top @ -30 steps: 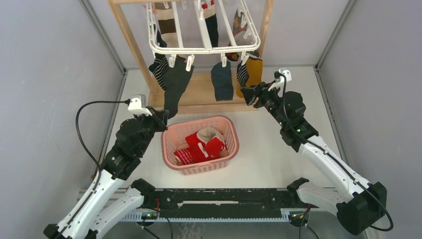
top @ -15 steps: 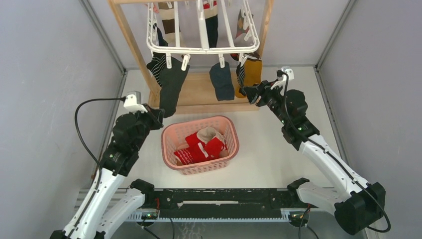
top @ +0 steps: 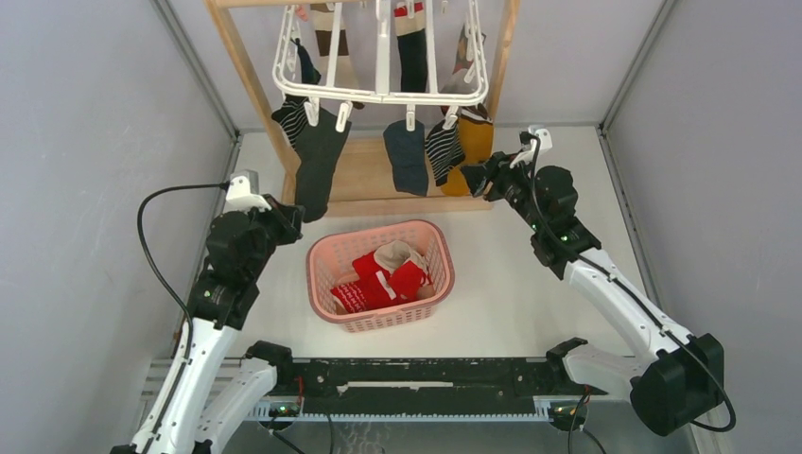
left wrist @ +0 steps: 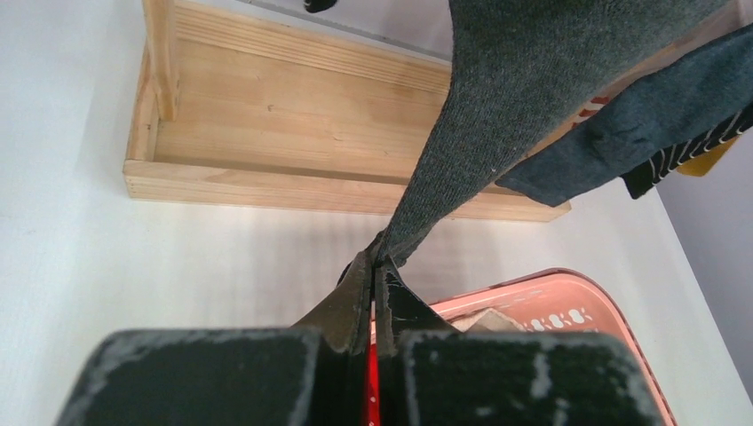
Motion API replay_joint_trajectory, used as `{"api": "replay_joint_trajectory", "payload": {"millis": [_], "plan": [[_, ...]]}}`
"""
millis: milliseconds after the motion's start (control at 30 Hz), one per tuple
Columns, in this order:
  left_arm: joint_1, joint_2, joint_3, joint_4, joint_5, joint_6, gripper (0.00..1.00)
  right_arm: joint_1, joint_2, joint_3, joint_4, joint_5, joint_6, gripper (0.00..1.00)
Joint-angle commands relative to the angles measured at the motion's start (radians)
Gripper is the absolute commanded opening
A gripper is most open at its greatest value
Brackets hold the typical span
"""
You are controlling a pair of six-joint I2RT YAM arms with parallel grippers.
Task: Remove the socks clipped to the hanger
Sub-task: Adjust the hanger on the clothesline.
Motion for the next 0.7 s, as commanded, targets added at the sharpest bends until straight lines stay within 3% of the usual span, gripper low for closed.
{"api": "replay_joint_trajectory", "payload": {"millis": [0,667], "plan": [[0.044,0.008,0.075,-0.008,0.045,0.011,0.00,-0.022,0.003,-0.001,0.060,-0.005,-0.014,0.56],[0.138,0.024,0.088,-0.033,0.125,0.009,0.00,-0.026,-0.021,0.000,0.039,-0.042,-0.028,0.55]]}}
